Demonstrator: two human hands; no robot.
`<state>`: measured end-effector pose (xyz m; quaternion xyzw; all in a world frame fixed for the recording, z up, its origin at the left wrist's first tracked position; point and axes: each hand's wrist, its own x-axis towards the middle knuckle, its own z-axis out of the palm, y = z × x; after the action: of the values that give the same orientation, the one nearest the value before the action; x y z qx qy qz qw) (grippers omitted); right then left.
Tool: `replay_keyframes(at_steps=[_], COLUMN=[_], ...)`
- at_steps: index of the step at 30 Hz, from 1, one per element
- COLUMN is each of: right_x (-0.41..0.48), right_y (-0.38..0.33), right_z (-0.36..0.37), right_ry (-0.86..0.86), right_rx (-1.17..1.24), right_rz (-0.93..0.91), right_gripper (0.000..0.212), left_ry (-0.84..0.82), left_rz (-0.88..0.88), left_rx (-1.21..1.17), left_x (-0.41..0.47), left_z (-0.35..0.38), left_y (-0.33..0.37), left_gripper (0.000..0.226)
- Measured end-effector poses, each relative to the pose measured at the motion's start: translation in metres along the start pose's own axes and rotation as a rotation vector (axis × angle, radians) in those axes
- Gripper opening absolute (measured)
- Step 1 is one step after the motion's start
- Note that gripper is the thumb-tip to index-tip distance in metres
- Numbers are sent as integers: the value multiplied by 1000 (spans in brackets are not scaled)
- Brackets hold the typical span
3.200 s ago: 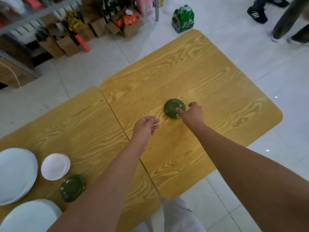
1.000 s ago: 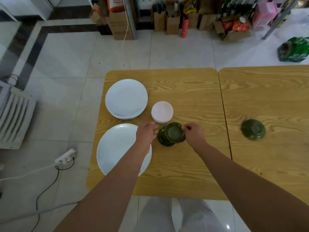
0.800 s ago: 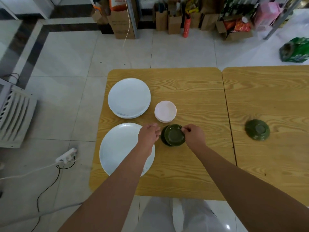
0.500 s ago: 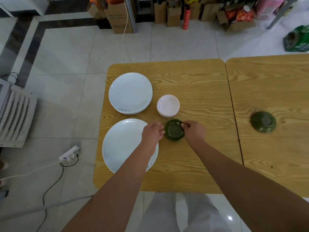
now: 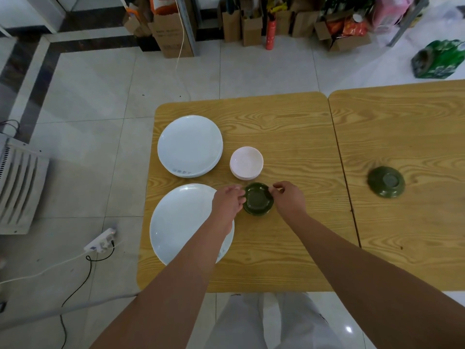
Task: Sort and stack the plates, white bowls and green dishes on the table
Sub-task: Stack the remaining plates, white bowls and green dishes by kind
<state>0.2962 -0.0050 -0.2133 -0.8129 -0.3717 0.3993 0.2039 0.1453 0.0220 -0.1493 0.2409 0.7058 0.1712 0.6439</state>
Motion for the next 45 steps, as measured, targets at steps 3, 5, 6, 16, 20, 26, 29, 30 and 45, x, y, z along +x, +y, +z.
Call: replay_keyframes(at_steps=[3,5,6,16,20,26,29,30,45], right_x=[0,2,2,20,32,54,62,65,101], right_y=[0,1,2,42,73,115,123,126,138], right_z=[-9,-18,-24,-119,-166,-214,-224,-225,-223], right_ry=[19,27,31,136,157,220,180,165,48], right_rx=[-29,-17,-9,-30,-73,-299,-432,-459,-579], right_rz=[-6,-17,-24,4,58,178,217,218,213], right_gripper=[33,34,34,36,39,49,61,65,94], left_ry=[11,18,13,-73,-117,-168,-166,-171,-147], left_rz=[-4,-27,-19,135,112,89,92,93,52], left_rx=[-35,-35,-32,37,130,155,155,173,165], left_x=[-3,-4,-3,-11,-15,-15,-13,-13,2], left_z=[9,17,23,130,188,252,269,272,286], left_y=[4,8,10,22,27,24,18,15,3], left_gripper=[26,13,10,16,17,16,22,22,12])
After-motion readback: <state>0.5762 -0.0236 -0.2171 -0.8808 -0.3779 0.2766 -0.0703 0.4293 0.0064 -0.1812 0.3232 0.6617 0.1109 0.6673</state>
